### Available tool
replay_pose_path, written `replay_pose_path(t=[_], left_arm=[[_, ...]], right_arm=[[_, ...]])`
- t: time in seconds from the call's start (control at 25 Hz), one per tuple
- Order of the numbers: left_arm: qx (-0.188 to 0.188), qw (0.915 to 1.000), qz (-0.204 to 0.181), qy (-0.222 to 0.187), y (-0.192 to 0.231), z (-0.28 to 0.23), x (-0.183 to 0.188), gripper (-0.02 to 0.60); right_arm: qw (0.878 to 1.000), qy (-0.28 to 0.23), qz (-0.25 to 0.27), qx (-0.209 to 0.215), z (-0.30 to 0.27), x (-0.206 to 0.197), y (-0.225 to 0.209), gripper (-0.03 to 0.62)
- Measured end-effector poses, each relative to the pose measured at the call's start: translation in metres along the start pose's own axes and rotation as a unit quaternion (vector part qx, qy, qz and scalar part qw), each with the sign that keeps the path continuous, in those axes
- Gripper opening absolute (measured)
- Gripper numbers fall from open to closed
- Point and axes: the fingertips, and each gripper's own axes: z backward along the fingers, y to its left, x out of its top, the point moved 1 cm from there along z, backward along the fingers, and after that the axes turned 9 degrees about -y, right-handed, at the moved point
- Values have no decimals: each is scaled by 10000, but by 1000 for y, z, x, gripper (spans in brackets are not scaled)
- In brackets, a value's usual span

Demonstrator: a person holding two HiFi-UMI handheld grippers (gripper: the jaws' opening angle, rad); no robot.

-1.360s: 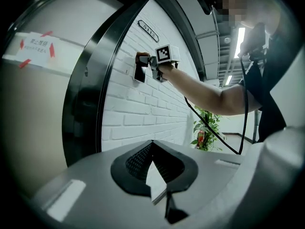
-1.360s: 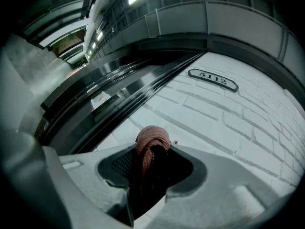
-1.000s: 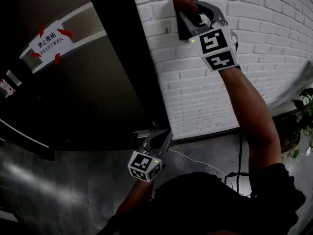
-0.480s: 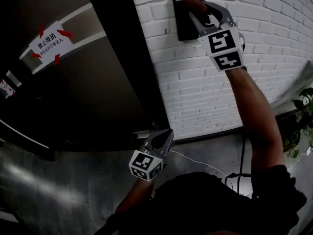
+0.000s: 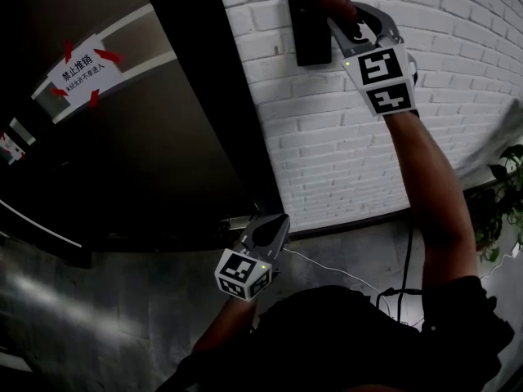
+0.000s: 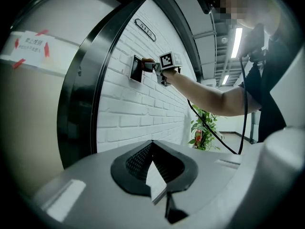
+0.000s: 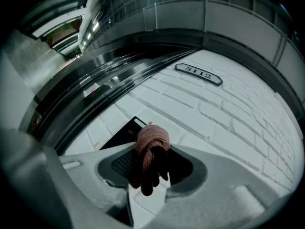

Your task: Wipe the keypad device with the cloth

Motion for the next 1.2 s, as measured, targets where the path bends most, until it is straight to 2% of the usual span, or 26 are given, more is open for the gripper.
replay_pose_path(t=[0.32,0.6,0.72,0.92,1.2], left_arm=[[22,10000,-18,-29,2,2,1,17],[4,10000,-10,-49,2,2,2,17],[-10,10000,9,-39,1,2,1,17],[15,10000,13,-8,2,4,-2,17],[30,10000,-7,-39,2,6,-1,17]], right_arm=[[9998,154,-6,-83,3,-10,-8,144],[9982,24,-580,-147,15,-10,-12,144],[9978,-161,-639,-41,25,0,7,144],[9962,-349,-676,415,37,11,59,144],[9925,-322,-878,781,27,11,106,144]])
